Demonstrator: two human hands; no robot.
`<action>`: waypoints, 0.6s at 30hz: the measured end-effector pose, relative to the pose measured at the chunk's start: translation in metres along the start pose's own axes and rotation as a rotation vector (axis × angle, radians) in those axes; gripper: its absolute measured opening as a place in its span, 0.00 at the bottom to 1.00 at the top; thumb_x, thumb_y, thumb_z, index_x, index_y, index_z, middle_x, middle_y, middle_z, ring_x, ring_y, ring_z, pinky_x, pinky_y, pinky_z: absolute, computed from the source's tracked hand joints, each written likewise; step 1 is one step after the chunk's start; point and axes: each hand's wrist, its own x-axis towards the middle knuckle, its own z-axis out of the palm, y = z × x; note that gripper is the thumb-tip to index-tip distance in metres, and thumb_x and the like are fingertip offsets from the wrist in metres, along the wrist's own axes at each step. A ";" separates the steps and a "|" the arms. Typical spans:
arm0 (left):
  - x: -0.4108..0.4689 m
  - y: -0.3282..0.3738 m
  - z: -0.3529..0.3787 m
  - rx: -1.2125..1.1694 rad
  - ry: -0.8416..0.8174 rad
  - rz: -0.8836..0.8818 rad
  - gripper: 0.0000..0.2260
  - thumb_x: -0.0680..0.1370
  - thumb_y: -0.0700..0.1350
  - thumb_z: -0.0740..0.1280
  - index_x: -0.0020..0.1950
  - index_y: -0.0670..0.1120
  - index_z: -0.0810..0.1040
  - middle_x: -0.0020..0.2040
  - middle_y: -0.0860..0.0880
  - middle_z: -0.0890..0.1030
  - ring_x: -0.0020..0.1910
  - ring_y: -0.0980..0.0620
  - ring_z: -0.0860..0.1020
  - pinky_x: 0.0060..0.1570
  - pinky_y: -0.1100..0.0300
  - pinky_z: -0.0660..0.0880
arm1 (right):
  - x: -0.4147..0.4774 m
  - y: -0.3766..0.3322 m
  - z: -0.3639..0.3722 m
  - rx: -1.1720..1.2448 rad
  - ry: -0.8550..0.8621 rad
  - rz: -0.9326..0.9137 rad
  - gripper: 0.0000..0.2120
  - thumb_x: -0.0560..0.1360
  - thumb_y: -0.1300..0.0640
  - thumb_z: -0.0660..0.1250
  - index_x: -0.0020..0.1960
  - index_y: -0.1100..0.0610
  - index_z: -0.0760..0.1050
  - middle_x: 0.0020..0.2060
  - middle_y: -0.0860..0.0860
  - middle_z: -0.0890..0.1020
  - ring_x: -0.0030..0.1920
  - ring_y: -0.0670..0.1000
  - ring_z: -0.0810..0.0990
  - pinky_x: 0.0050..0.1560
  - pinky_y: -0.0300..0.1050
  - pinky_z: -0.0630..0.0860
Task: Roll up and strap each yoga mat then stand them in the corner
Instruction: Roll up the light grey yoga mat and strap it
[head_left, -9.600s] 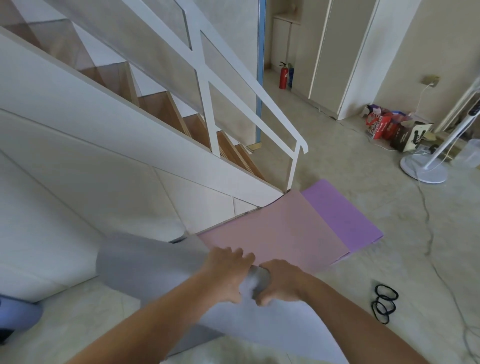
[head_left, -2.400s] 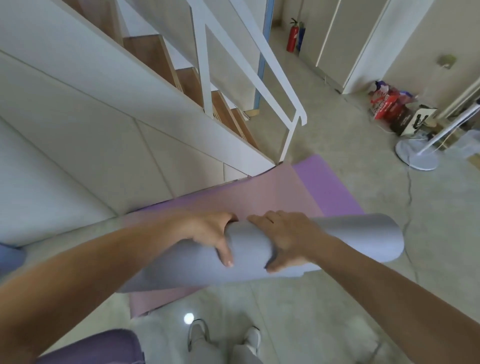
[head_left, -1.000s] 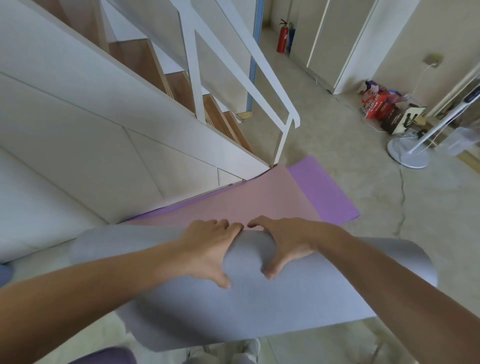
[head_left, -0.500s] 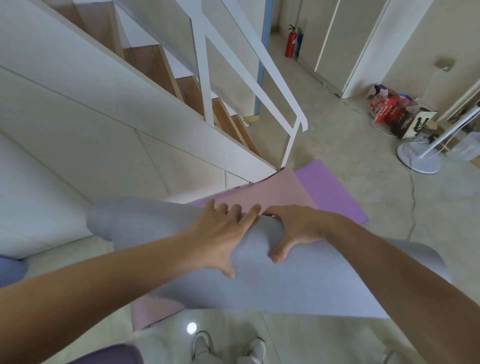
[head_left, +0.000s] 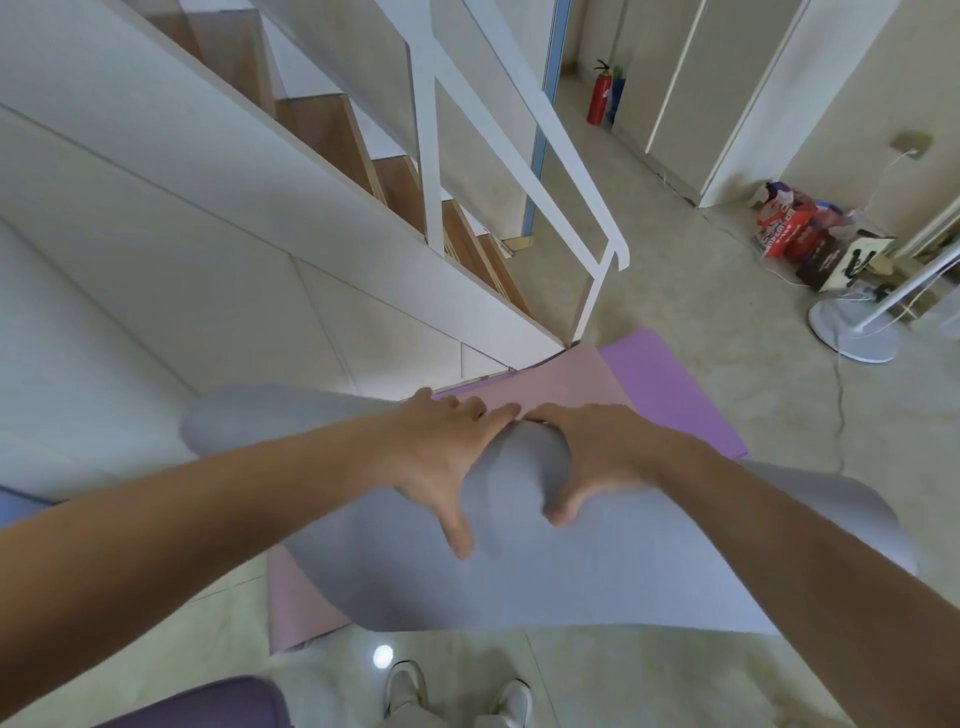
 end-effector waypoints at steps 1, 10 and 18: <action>0.001 0.006 0.006 0.144 0.107 0.027 0.66 0.53 0.69 0.78 0.77 0.55 0.40 0.67 0.49 0.67 0.63 0.46 0.71 0.68 0.45 0.64 | 0.001 0.002 -0.005 0.087 -0.041 0.015 0.45 0.50 0.39 0.79 0.64 0.34 0.65 0.54 0.37 0.77 0.53 0.45 0.78 0.57 0.50 0.76; 0.009 -0.022 -0.005 -0.354 0.001 -0.092 0.41 0.51 0.65 0.80 0.60 0.59 0.68 0.51 0.60 0.77 0.50 0.54 0.78 0.50 0.55 0.76 | -0.024 -0.016 0.014 -0.381 0.097 -0.062 0.67 0.56 0.31 0.76 0.78 0.44 0.36 0.77 0.47 0.54 0.75 0.54 0.59 0.72 0.54 0.62; -0.006 -0.016 -0.014 -0.372 -0.102 -0.059 0.60 0.55 0.65 0.81 0.79 0.59 0.50 0.72 0.56 0.67 0.68 0.49 0.70 0.67 0.51 0.68 | -0.006 -0.014 -0.006 -0.325 0.117 -0.078 0.47 0.53 0.36 0.75 0.69 0.37 0.59 0.57 0.41 0.77 0.54 0.49 0.77 0.51 0.48 0.75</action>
